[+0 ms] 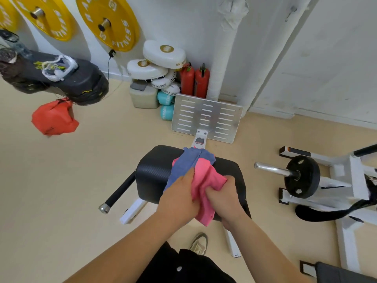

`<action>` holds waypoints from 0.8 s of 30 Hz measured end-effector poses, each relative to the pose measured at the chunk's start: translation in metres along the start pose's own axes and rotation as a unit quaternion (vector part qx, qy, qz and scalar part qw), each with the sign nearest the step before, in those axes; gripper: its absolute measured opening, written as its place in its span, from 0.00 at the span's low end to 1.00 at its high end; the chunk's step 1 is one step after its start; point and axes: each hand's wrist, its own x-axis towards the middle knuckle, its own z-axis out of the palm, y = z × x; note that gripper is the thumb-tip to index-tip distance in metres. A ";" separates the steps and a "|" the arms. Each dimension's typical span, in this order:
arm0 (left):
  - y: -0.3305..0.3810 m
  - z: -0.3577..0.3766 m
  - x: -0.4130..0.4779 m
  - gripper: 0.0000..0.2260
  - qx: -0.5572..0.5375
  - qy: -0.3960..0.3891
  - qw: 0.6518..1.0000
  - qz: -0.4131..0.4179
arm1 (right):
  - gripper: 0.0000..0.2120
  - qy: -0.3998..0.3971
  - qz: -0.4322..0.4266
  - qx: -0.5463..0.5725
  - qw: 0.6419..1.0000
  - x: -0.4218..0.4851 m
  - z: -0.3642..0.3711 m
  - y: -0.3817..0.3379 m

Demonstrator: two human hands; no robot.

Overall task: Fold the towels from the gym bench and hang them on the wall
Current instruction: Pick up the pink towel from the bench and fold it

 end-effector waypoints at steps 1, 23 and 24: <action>-0.003 -0.006 -0.007 0.14 -0.008 0.015 1.000 0.007 | 0.22 -0.004 0.000 -0.001 1.000 -0.008 0.006 -0.005; -0.253 -0.268 -0.075 0.23 -0.183 0.069 0.980 0.043 | 0.19 -0.053 0.019 0.349 0.936 -0.067 0.342 -0.098; -0.260 -0.285 -0.071 0.25 -0.215 0.066 0.974 -0.013 | 0.17 -0.061 0.028 0.378 0.923 -0.071 0.346 -0.102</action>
